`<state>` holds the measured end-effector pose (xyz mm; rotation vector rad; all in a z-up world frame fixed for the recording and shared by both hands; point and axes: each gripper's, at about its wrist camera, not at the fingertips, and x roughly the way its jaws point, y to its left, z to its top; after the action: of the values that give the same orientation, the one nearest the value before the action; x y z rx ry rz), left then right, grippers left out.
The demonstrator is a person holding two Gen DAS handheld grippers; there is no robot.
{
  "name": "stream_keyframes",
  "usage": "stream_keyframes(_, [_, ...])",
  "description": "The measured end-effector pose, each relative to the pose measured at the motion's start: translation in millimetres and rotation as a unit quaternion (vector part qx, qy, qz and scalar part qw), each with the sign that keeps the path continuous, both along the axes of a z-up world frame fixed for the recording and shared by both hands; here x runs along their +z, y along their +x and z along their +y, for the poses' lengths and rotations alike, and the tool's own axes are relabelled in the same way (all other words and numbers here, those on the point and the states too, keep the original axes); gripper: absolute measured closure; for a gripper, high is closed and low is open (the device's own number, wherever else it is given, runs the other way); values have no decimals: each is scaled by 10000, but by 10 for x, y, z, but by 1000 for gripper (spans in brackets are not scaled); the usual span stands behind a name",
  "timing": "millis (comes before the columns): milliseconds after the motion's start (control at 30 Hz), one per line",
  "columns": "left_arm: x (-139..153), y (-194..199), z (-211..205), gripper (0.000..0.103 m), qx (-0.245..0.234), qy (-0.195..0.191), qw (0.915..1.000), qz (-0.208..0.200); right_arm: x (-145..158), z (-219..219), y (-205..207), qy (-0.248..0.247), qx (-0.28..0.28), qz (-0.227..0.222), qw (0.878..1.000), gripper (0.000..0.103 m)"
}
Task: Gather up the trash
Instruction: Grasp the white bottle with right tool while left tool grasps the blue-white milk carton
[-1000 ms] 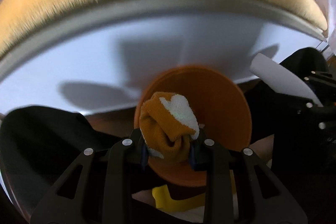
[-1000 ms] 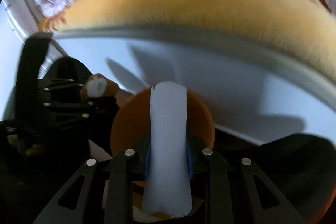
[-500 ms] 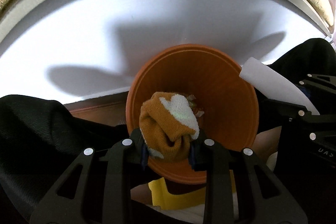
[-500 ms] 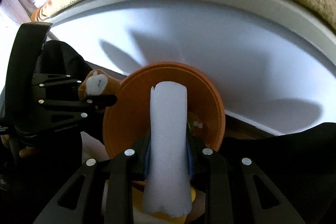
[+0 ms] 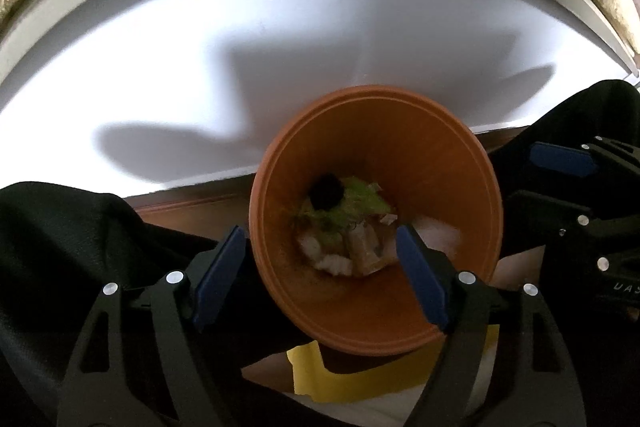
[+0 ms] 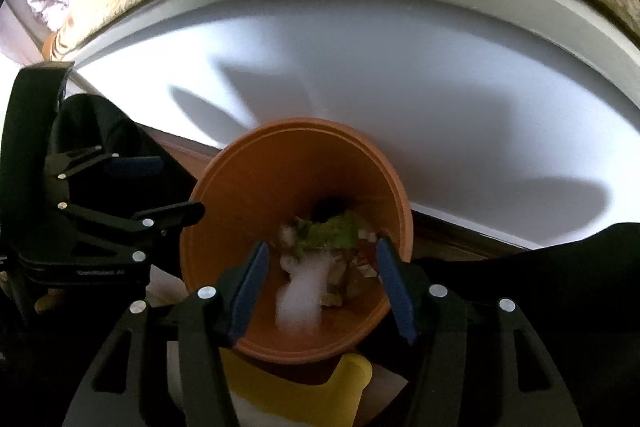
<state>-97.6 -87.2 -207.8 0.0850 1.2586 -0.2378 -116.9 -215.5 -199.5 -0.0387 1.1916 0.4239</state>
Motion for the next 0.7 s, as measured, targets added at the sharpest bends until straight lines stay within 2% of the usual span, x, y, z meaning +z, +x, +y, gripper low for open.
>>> stream_keyframes(167, [46,-64,138,27,13,-66,9999,-102,122,11,-83,35,41,-210,9998,46])
stream_keyframes(267, [212,-115,161,27,6,-152,9992,-362,296,-17,-140,56,176,-411,9990,46])
stream_keyframes(500, [906,-121,347,27,83,-485,9917,-1185,1093,-106,-39,330,506,-1185,9911,46])
stream_keyframes(633, [1251,-15,402,27,187,-428,9847,-1682,1563,-168,320,377,493,-1694,9836,43])
stream_keyframes(700, [1404,82,451,22,269,-427,9805,-1897,1714,-250,545,319,442,-1891,9804,42])
